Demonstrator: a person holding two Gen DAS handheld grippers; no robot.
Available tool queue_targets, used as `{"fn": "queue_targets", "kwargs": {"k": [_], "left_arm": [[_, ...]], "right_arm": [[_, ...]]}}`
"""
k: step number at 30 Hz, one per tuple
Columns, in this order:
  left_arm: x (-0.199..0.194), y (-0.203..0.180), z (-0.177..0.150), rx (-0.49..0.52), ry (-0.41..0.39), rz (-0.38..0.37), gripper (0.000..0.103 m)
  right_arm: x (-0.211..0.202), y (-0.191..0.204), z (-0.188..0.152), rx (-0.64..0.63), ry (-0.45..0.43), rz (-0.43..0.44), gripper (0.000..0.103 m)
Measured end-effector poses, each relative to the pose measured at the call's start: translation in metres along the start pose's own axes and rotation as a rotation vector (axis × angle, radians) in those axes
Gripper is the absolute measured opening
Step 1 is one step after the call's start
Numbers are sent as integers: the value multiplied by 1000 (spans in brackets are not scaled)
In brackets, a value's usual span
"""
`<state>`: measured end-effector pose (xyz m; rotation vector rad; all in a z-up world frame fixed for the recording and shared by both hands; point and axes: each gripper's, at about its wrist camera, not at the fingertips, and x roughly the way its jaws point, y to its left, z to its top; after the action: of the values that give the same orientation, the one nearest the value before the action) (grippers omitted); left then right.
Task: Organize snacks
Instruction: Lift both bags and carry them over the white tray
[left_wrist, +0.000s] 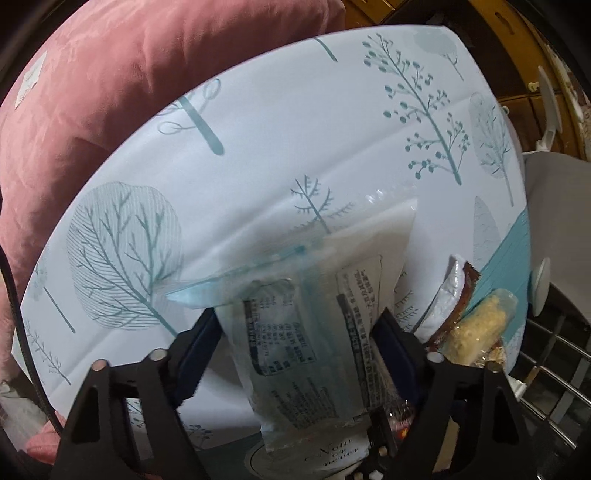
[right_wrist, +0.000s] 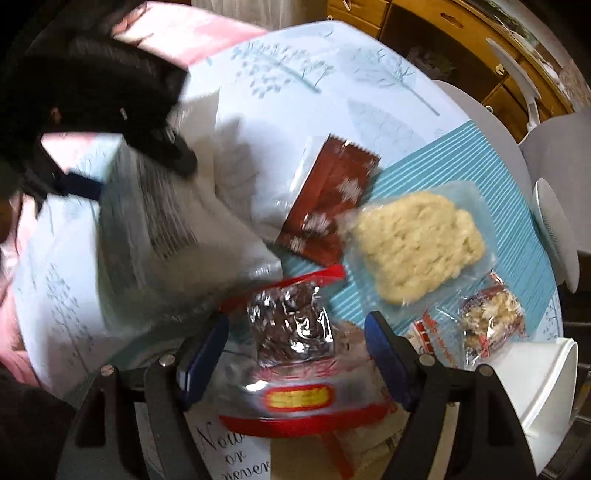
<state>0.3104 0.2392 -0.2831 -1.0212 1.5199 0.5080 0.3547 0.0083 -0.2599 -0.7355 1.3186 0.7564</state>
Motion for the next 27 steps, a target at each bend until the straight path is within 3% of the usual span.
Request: {"fn": "queue_targets", "kwargs": {"k": [4,15,17,19,27], "left_arm": [[-7,17,2,-4,18,-32,66],[-26,65,-3,35,86,-68,64],[-30,71,-9,51,98,-74,64],[-33,73,-12,80,114,-77,63],[-53,93,-20,143,122,-58,62]], "right_arm": [[3,5,2,19,-2,-36,75],[7,17,7,133,6,-69,70],[5,21,9,166,6,-67,65],[5,21,11,215,4,-43,50],[0,39,-5,316,18,-83,45]]}}
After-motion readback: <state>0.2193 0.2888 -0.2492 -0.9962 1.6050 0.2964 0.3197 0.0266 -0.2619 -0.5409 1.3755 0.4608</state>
